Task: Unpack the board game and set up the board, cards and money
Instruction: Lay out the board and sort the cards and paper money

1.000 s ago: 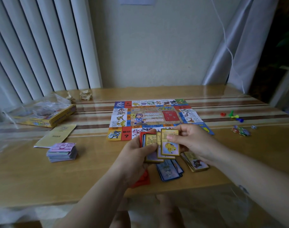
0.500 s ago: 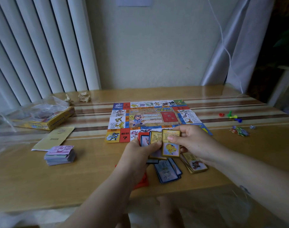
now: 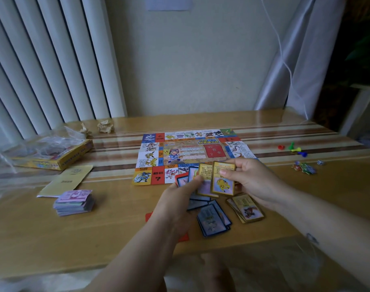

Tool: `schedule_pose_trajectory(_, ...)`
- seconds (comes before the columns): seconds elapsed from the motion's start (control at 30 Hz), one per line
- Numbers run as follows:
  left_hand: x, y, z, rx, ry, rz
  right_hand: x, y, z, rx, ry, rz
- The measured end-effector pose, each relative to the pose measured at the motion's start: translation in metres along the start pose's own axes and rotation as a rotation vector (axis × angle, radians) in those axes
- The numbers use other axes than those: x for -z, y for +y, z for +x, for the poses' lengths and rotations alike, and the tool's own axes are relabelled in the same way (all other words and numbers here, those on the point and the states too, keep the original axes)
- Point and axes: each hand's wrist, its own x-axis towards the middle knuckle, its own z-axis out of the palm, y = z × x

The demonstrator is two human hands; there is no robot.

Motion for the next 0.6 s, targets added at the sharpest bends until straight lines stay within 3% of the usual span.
schedule_pose_trajectory(0.13,-0.001,0.003,0.002,0.105,0.034,-0.111,0.032,-0.001,-0.001,-0.039,0.046,-0.148)
schedule_pose_trajectory(0.33,0.001,0.007,0.004,0.158,0.038,-0.185,0.066,0.003,-0.007,-0.229,-0.136,-0.519)
schedule_pose_trajectory(0.43,-0.001,0.006,0.003,0.179,0.029,-0.175,0.061,0.006,-0.008,-0.235,-0.183,-0.564)
schedule_pose_trajectory(0.6,0.002,0.006,0.005,0.161,0.045,-0.179,0.060,0.009,-0.005,-0.177,-0.099,-0.571)
